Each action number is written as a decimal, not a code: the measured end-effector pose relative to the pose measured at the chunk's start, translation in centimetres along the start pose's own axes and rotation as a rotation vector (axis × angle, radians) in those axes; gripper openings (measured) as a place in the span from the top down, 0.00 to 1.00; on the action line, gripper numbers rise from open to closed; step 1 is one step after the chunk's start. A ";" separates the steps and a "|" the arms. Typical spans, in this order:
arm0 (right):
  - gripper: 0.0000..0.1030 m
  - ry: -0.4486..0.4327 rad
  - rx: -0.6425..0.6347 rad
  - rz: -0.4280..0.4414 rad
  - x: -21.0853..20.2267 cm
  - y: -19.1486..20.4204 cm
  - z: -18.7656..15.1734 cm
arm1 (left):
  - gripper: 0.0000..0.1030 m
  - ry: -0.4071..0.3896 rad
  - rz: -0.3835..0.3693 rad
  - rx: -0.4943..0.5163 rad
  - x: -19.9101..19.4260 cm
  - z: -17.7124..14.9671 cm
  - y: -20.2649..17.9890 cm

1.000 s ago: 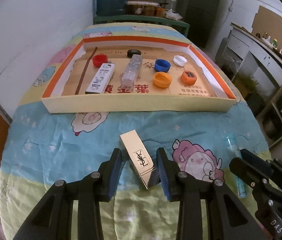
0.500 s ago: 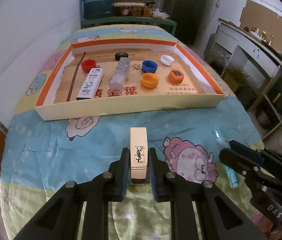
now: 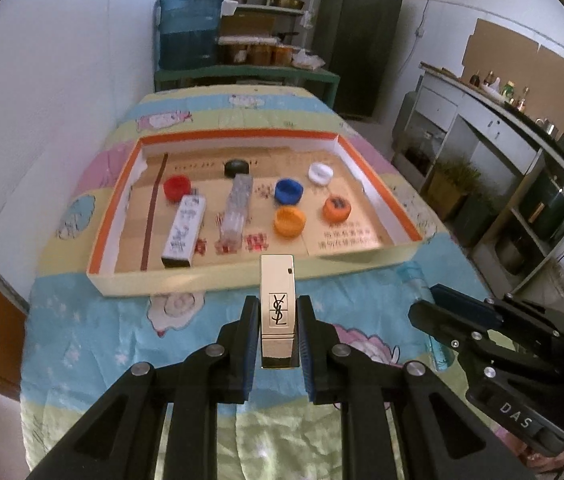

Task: Organize rigid objects
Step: 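Carry the gold YSL box and teal tube with both tools into the box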

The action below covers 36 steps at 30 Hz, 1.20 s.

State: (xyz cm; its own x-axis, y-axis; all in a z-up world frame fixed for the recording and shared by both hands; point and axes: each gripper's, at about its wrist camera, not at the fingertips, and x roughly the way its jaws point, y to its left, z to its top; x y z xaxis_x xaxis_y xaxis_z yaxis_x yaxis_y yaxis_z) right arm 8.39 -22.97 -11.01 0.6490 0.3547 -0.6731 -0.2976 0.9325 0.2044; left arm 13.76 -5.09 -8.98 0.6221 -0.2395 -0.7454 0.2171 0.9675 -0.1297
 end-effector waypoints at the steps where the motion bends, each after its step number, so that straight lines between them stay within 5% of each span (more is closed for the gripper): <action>1: 0.78 -0.002 -0.009 -0.006 0.0 0.1 0.3 | 0.82 -0.007 -0.004 0.001 -0.2 0.4 0.2; 12: 0.79 -0.029 -0.051 -0.044 0.3 -0.3 5.8 | 0.82 -0.076 -0.030 0.005 -1.4 5.3 3.0; 20: 0.90 -0.017 -0.071 -0.043 2.6 -1.0 9.5 | 0.82 -0.078 -0.013 -0.014 0.1 8.5 5.8; 36: 0.90 0.037 0.051 -0.071 3.6 -5.4 8.0 | 0.82 -0.056 -0.057 0.013 3.1 9.5 5.8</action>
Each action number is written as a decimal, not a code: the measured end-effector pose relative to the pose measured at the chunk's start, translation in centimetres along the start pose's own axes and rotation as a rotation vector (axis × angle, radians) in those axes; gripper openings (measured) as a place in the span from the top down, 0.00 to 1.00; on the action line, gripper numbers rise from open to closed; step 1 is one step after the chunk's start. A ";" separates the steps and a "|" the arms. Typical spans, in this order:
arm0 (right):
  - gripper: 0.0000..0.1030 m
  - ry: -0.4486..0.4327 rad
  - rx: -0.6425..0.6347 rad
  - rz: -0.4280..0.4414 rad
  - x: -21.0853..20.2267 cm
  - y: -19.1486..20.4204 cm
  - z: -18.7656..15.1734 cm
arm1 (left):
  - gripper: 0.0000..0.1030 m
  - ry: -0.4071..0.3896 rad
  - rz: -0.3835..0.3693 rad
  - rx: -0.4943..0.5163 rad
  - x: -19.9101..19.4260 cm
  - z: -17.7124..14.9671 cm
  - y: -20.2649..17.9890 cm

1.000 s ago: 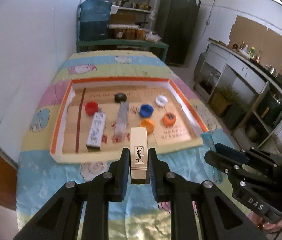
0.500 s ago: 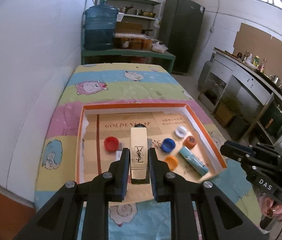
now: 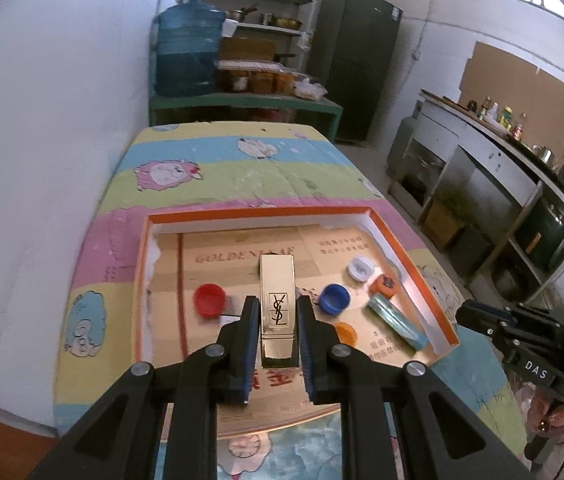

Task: Organize rigid objects
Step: 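Carry the gold YSL box and teal tube with both tools into the box, then open the left tool to set down the YSL box while the right tool releases the teal tube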

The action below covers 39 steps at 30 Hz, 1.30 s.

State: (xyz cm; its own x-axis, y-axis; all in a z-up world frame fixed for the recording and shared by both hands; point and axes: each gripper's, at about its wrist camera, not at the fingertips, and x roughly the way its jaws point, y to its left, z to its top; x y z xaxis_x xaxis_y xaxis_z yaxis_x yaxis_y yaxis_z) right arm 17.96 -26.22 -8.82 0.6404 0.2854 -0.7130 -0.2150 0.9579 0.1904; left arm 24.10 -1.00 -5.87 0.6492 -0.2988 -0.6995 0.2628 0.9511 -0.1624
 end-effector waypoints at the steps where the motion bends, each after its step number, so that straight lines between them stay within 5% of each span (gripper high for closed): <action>1: 0.90 0.004 0.003 0.002 0.1 -0.1 -0.2 | 0.82 0.005 -0.004 0.005 0.2 -0.1 -0.4; 15: 0.90 0.023 0.037 0.025 0.5 -0.8 -1.6 | 0.82 0.151 -0.143 0.186 5.1 -2.1 -7.3; 23: 0.90 0.023 0.062 0.021 0.4 -1.9 -2.2 | 0.82 0.216 -0.148 0.288 8.0 -2.4 -9.7; 36: 0.87 0.031 0.067 0.031 1.1 -1.8 -2.4 | 0.81 0.264 -0.162 0.230 9.8 -2.8 -8.8; 39: 0.85 0.030 0.063 0.028 1.1 -1.7 -2.4 | 0.64 0.244 -0.151 0.212 9.2 -2.8 -8.4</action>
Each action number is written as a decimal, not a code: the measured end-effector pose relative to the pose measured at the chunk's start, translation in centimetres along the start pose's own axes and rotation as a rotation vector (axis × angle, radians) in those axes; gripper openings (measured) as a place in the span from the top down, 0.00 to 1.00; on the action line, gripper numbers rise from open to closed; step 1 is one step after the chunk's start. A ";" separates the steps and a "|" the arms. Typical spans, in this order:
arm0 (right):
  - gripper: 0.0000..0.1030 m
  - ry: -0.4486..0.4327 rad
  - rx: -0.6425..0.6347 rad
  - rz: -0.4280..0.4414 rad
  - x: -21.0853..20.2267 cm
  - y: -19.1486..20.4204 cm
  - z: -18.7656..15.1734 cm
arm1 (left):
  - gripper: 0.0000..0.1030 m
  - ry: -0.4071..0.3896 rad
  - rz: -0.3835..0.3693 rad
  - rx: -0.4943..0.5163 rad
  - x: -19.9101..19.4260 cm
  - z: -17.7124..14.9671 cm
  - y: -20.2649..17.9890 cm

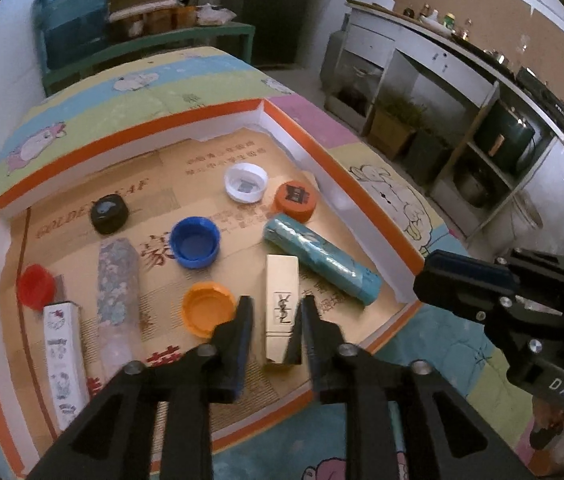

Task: Organize rigid objects
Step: 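Open the left tool to set down the YSL box while the right tool releases the teal tube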

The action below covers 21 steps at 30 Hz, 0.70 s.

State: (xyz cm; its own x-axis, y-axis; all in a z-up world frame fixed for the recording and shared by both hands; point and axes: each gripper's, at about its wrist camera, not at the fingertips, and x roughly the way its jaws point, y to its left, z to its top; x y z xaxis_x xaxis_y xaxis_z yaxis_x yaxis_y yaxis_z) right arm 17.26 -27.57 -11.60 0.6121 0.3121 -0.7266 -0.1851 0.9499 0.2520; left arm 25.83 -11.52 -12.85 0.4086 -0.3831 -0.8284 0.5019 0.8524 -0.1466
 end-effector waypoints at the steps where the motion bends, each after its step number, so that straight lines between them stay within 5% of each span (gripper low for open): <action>1: 0.84 0.000 -0.002 0.000 0.1 0.1 0.0 | 0.59 -0.012 0.003 -0.007 -0.4 -0.1 0.1; 3: 0.83 -0.001 -0.008 0.001 0.1 0.4 0.0 | 0.49 -0.033 0.004 -0.019 -1.2 -0.3 0.3; 9: 0.75 -0.001 -0.035 -0.002 0.0 1.5 0.1 | 0.49 -0.085 0.025 -0.057 -3.5 -0.9 0.7; 13: 0.53 -0.001 -0.057 -0.018 -0.3 2.6 -0.1 | 0.48 -0.119 0.045 -0.084 -5.0 -1.5 1.0; 21: 0.38 -0.008 -0.089 -0.030 -0.9 4.3 -0.5 | 0.42 -0.163 0.118 -0.154 -7.5 -3.5 2.2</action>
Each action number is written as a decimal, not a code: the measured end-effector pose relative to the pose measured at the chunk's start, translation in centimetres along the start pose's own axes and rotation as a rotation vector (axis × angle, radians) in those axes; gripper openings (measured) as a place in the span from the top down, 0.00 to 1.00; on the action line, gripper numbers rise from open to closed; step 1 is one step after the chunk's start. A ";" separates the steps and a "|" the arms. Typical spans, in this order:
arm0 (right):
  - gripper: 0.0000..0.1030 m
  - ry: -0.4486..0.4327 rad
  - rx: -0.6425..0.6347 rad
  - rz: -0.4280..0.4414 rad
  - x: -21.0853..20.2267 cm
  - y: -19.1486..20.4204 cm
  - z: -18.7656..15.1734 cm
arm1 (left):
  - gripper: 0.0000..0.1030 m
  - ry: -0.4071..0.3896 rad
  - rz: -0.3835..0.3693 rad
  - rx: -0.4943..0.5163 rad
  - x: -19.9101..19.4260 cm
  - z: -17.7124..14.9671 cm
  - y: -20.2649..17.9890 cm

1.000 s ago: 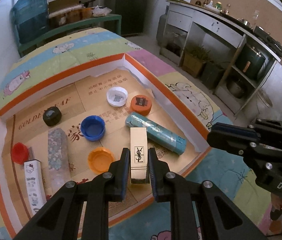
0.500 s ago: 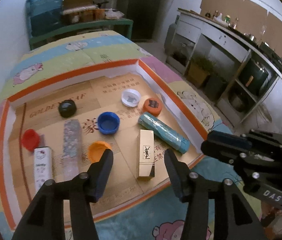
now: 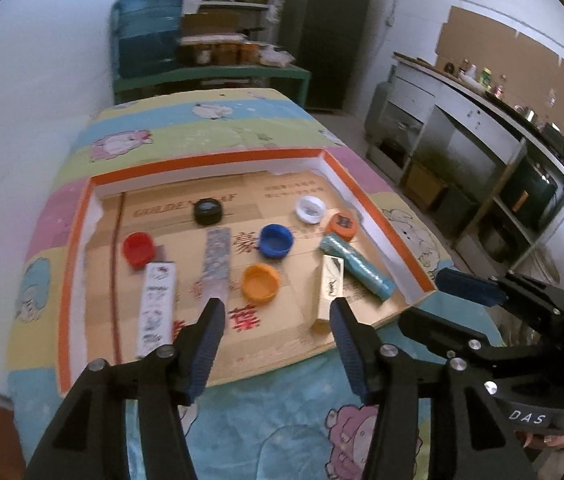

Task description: Organize rigid objects

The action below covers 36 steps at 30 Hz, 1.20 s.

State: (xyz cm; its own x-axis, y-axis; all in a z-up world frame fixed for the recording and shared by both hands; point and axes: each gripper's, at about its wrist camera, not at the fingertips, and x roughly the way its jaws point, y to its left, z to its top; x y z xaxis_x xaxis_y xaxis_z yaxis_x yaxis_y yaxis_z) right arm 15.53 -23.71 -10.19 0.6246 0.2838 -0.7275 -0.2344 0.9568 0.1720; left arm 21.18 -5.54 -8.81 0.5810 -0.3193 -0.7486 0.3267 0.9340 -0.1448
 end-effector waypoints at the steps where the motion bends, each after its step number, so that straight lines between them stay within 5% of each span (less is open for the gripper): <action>1: 0.38 -0.001 -0.003 0.000 -0.1 0.2 0.0 | 0.40 -0.006 0.007 -0.007 -0.3 -0.1 0.2; 22: 0.27 -0.054 -0.055 -0.021 -3.6 5.5 -1.8 | 0.33 -0.112 0.087 -0.078 -7.4 -4.2 1.7; 36: 0.27 -0.146 -0.053 -0.159 -8.9 8.5 -4.1 | 0.33 -0.204 0.150 -0.092 -13.5 -7.3 0.1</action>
State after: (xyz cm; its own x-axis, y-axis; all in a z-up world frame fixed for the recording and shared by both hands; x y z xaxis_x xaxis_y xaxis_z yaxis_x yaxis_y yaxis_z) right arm 4.89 -18.35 -4.94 0.7573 0.1399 -0.6379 -0.1612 0.9866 0.0250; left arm 7.97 0.06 -3.40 0.7590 -0.1937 -0.6216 0.1623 0.9809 -0.1075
